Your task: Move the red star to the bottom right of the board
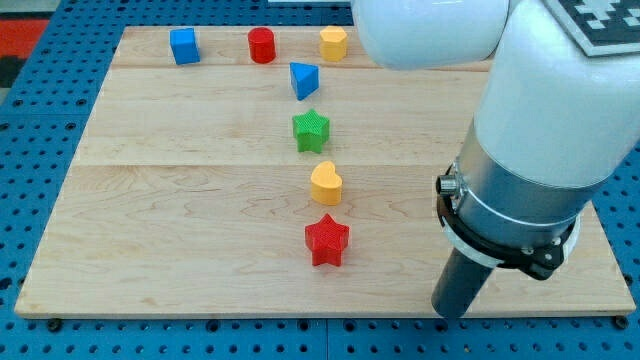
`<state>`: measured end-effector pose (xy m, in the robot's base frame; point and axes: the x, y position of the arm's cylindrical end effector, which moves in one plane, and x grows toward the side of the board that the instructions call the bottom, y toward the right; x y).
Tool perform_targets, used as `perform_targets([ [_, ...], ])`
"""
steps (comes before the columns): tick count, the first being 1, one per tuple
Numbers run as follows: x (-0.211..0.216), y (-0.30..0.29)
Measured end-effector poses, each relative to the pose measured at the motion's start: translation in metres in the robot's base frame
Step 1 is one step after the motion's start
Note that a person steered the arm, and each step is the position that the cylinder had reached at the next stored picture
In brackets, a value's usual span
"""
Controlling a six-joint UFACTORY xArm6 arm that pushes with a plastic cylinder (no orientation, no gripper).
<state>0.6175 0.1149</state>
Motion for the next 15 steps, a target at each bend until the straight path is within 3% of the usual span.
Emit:
perform_targets([
  [6,-0.057,0.008],
  [7,-0.039,0.012],
  [8,-0.003,-0.013],
  [9,0.001,-0.054],
  [11,-0.043,-0.207],
  [12,-0.075,-0.200],
  [14,-0.086,-0.085],
  [15,-0.069,-0.083],
])
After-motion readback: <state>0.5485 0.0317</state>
